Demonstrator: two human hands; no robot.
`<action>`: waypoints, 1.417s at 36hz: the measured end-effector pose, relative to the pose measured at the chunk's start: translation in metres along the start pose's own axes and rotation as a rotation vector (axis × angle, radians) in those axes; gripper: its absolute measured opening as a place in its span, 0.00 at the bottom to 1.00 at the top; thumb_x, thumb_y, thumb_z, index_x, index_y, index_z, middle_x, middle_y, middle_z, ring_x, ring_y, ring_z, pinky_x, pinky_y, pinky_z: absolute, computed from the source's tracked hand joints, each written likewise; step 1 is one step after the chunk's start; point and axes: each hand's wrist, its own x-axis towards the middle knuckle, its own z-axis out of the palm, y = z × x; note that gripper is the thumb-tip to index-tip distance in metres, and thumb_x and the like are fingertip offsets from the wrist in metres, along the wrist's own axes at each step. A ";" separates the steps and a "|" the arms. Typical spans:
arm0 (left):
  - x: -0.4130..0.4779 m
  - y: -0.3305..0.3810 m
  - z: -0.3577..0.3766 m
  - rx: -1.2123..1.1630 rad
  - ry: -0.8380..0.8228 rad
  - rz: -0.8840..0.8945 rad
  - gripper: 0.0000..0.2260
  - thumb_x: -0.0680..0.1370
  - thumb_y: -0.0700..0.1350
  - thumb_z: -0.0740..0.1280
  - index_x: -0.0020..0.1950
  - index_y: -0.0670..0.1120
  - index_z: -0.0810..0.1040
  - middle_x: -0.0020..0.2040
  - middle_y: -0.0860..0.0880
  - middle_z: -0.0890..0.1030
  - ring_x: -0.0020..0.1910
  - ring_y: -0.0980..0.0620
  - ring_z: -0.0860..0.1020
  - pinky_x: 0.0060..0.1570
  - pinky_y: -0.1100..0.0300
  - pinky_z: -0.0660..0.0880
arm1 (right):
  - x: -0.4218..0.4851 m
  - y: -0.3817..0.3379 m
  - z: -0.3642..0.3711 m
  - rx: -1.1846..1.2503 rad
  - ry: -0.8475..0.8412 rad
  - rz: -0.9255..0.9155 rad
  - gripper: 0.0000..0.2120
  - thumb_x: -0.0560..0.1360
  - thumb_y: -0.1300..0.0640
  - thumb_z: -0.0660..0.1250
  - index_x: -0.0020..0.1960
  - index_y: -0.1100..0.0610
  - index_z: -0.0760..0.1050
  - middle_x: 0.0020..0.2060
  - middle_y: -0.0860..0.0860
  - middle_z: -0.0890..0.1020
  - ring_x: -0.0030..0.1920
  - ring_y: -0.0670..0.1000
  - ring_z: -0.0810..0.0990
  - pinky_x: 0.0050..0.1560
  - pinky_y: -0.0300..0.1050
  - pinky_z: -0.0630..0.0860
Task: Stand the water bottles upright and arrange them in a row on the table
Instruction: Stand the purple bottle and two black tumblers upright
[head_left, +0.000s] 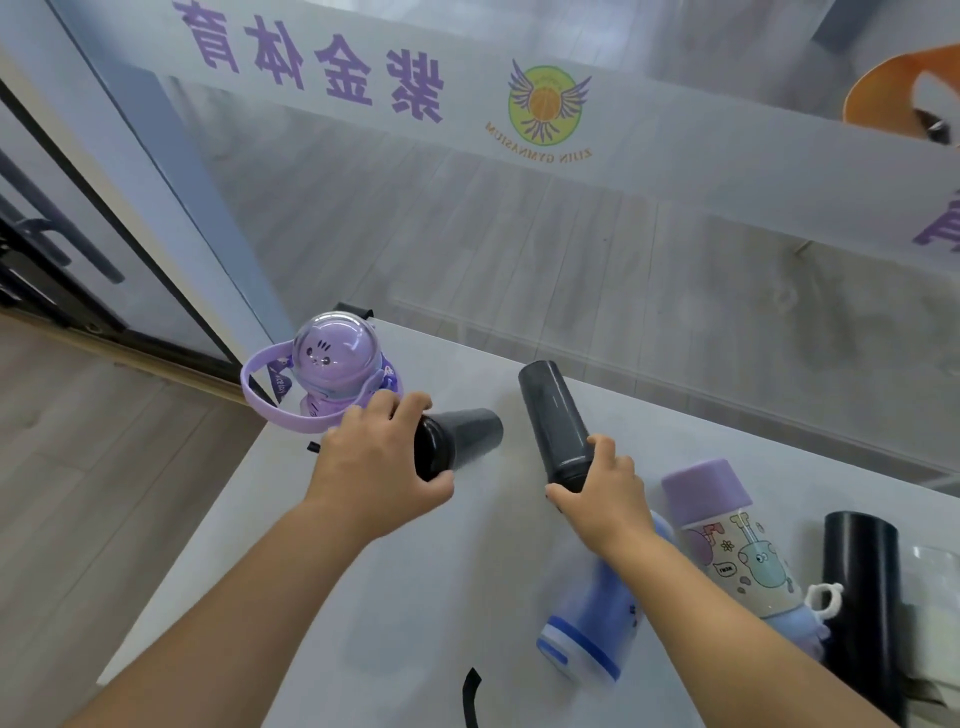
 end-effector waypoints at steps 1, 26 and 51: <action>0.000 0.001 -0.003 -0.020 0.010 0.010 0.29 0.65 0.59 0.69 0.63 0.51 0.66 0.57 0.49 0.72 0.50 0.45 0.72 0.52 0.50 0.73 | -0.001 0.000 -0.005 0.005 0.024 -0.012 0.32 0.68 0.46 0.69 0.66 0.52 0.59 0.56 0.58 0.69 0.53 0.59 0.68 0.53 0.50 0.69; -0.012 0.005 -0.016 -0.152 -0.105 0.291 0.26 0.63 0.56 0.73 0.58 0.56 0.72 0.58 0.59 0.71 0.54 0.51 0.67 0.57 0.58 0.63 | 0.019 -0.046 -0.083 0.012 0.115 -0.448 0.28 0.67 0.48 0.74 0.64 0.52 0.69 0.59 0.49 0.74 0.59 0.54 0.64 0.56 0.41 0.61; -0.039 0.035 -0.039 -0.098 0.153 0.499 0.11 0.71 0.53 0.71 0.48 0.49 0.79 0.48 0.52 0.81 0.44 0.48 0.77 0.42 0.56 0.74 | -0.042 0.001 -0.119 -0.008 0.223 -0.378 0.19 0.72 0.46 0.70 0.60 0.52 0.74 0.54 0.49 0.80 0.51 0.49 0.77 0.52 0.45 0.72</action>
